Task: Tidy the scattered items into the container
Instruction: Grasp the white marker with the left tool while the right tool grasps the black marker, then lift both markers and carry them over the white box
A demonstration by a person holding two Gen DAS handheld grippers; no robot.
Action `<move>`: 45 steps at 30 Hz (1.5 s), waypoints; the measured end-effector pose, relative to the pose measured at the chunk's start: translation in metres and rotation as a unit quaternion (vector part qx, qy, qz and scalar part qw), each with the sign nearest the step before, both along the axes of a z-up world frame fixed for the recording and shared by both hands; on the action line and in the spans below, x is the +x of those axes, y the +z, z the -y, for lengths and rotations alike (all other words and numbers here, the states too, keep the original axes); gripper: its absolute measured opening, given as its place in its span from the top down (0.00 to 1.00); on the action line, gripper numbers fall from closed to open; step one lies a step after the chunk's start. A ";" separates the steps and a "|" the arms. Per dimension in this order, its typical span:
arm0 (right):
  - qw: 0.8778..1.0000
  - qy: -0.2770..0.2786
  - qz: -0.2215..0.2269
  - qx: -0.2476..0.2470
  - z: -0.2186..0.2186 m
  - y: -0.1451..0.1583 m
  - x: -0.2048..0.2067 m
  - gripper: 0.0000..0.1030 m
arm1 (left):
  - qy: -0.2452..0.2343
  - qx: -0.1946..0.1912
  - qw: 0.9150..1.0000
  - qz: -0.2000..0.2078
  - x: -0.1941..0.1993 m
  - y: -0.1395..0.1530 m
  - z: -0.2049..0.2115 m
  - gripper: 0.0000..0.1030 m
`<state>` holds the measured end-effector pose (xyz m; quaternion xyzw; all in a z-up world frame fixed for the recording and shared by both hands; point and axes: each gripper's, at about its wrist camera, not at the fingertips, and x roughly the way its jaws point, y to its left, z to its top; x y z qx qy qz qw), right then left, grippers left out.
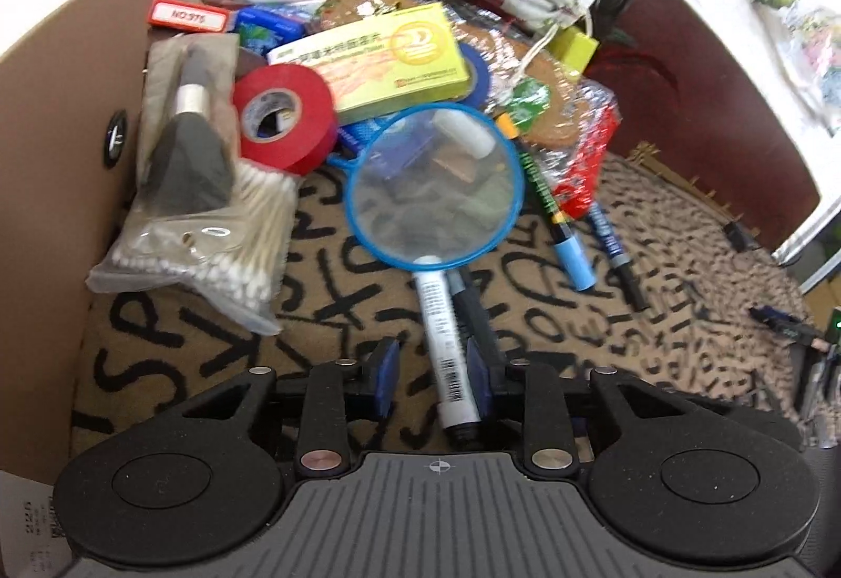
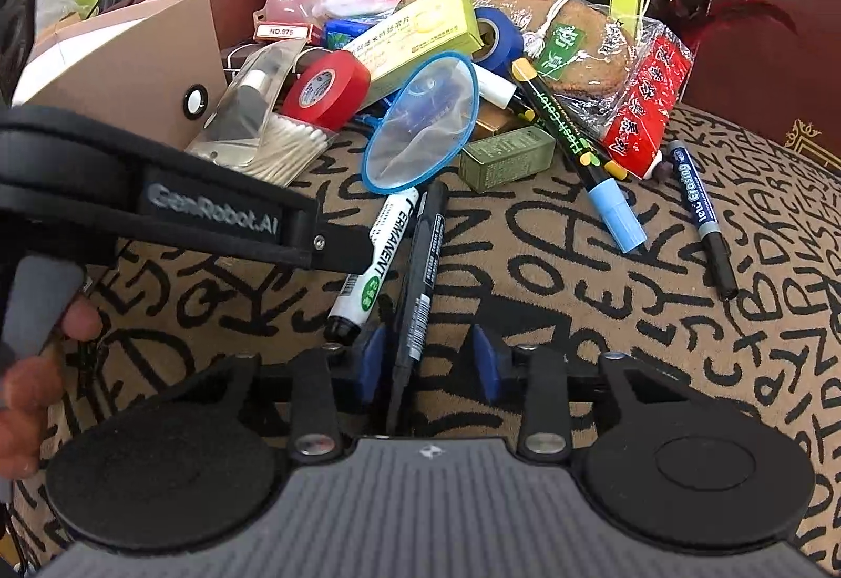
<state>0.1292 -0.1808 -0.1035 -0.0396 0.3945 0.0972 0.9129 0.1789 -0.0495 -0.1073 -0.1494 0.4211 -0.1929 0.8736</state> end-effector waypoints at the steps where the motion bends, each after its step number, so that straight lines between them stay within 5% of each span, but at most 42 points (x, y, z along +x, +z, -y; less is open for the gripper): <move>1: 1.000 -0.001 0.000 0.001 0.000 0.000 0.001 0.61 | -0.003 -0.001 1.000 0.002 -0.001 0.001 0.001 0.54; 6: 1.000 -0.004 0.005 0.001 -0.002 -0.002 0.003 0.64 | -0.009 0.027 1.000 -0.007 0.010 -0.011 0.013 0.60; 7: 1.000 -0.005 0.006 0.002 -0.002 -0.002 0.003 0.64 | -0.008 0.028 1.000 -0.002 0.011 -0.012 0.014 0.79; 8: 1.000 -0.006 0.007 0.003 -0.001 -0.003 0.003 0.67 | -0.009 0.030 0.999 -0.003 0.012 -0.012 0.014 0.86; 11: 1.000 0.000 0.007 0.008 -0.003 -0.002 0.001 0.83 | -0.012 0.032 0.999 -0.006 0.009 -0.011 0.012 0.88; 22: 0.999 0.035 -0.021 -0.004 -0.012 0.005 -0.035 0.83 | -0.052 0.071 0.996 -0.022 -0.044 -0.003 -0.008 0.87; 26: 0.999 0.027 -0.022 -0.003 -0.016 0.004 -0.035 0.82 | -0.032 0.071 0.997 -0.014 -0.043 -0.004 -0.007 0.62; 30: 0.999 0.028 -0.021 -0.015 -0.019 0.005 -0.029 0.82 | -0.037 0.084 0.996 -0.010 -0.036 -0.004 -0.001 0.64; 31: 0.999 0.029 -0.021 -0.016 -0.019 0.004 -0.027 0.82 | -0.038 0.091 0.995 -0.009 -0.035 -0.004 0.001 0.87; 36: 0.999 0.031 -0.024 -0.020 -0.019 0.003 -0.019 0.82 | -0.041 0.099 0.994 -0.009 -0.034 -0.004 0.003 0.87; 42: 0.999 0.028 -0.028 -0.022 -0.021 0.001 -0.012 0.82 | -0.044 0.103 0.994 0.005 -0.031 -0.009 0.007 0.66; 45: 0.999 0.027 -0.026 -0.020 -0.020 0.000 -0.012 0.83 | -0.040 0.103 0.994 0.011 -0.033 -0.009 0.008 0.68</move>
